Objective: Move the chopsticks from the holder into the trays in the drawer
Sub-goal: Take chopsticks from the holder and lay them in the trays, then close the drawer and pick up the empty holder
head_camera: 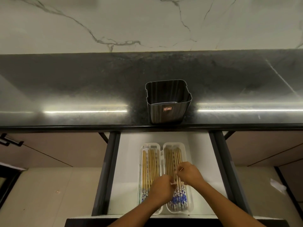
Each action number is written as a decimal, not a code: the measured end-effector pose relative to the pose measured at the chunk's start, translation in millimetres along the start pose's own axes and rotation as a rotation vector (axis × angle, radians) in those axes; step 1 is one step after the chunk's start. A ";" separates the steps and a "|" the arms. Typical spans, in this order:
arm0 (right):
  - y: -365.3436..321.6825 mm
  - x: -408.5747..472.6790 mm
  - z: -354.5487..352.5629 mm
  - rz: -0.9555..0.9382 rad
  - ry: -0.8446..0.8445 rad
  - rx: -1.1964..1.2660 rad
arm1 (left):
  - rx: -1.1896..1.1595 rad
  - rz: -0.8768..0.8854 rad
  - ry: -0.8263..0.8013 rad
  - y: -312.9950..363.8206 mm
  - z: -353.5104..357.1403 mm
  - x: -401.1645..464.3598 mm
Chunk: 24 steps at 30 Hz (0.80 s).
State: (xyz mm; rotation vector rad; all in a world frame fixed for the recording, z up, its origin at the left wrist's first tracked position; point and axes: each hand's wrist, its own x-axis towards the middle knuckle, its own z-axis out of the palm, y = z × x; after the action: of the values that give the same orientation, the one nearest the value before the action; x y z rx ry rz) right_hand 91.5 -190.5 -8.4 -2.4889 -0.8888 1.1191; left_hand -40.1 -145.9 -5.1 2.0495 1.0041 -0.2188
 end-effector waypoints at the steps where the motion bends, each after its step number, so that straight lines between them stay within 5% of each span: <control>1: 3.4 -5.4 -2.8 -0.058 -0.016 -0.016 | -0.021 0.021 -0.004 -3.3 -8.4 -4.3; 7: 8.8 -53.0 -26.0 -0.346 -0.425 -0.159 | -0.011 0.085 -0.234 -32.8 -57.7 -32.0; 11: 8.8 -78.8 -27.3 -0.338 -0.562 -0.168 | -0.012 0.083 -0.267 -40.6 -67.5 -45.6; 17: 1.0 -95.3 -17.3 -0.384 -0.588 -0.254 | 0.028 0.111 -0.459 -32.9 -67.1 -58.8; 24: -0.1 -110.0 -7.8 -0.451 -0.445 -0.390 | 0.197 0.175 -0.479 -25.2 -60.9 -70.8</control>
State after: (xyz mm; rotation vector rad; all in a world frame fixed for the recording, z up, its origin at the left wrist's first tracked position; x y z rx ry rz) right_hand 40.8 -259.9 60.7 -2.1456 -1.8393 1.4581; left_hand -116.9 -133.1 52.4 2.1022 0.5212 -0.7009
